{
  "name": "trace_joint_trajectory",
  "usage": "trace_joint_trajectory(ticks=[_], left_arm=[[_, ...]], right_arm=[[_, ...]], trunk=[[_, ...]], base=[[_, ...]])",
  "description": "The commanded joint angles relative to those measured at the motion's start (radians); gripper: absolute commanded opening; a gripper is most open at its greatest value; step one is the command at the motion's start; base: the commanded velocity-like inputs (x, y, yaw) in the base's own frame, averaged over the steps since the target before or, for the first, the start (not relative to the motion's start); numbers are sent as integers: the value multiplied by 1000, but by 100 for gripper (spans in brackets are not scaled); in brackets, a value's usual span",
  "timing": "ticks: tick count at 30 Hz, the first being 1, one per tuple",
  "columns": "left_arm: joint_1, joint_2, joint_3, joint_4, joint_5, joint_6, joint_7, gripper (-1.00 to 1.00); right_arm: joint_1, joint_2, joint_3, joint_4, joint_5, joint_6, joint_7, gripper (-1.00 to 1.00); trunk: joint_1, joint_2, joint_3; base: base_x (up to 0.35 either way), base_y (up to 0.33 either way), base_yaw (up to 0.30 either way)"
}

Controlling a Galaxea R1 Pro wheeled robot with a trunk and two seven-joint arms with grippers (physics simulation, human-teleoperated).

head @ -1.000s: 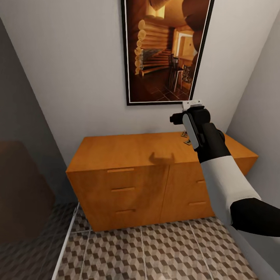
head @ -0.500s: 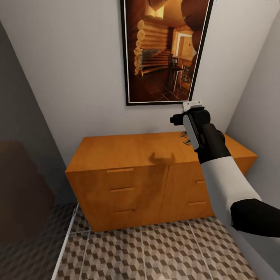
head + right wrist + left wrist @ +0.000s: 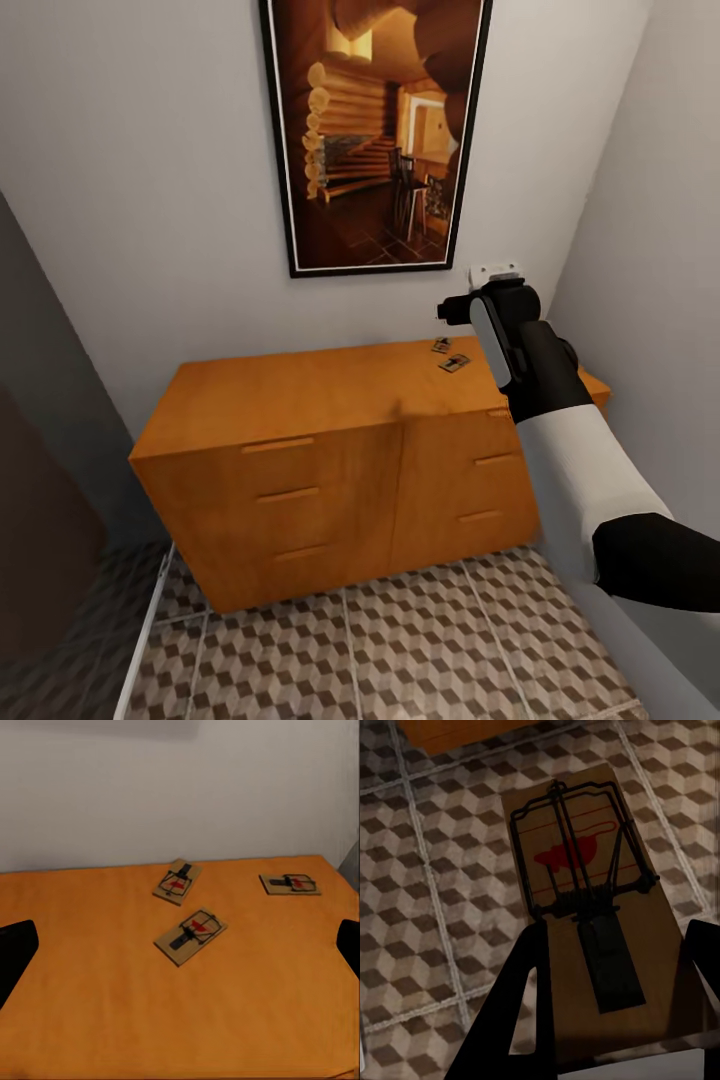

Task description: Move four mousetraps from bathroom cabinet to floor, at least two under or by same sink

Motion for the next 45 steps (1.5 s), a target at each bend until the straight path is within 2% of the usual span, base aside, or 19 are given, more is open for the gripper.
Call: trace_joint_trajectory(ticks=[1,15,33,42,45], left_arm=[[-1,0,-9,3,10,-5,-2,-100],[-1,0,-9,3,10,-5,-4,-100],[-1,0,-9,3,10,-5,-3,-100],[-1,-1,-9,3,10,-5,-3,-100],[-1,-1,-9,3,10,-5,-3,-100]], right_arm=[[-1,0,2,0,-9,3,-9,100],[-1,0,2,12,-9,1,-9,100],[0,2,2,59,-9,-37,-8,100],[0,13,2,186,-14,-131,-6,100],[-1,13,2,299,-16,-237,-5,100]], trunk=[[0,-1,0],[0,-1,6],[0,-1,6],[0,-1,6],[0,-1,6]], base=[[0,0,-214],[26,0,-80],[221,88,-1],[108,30,0],[11,2,0]])
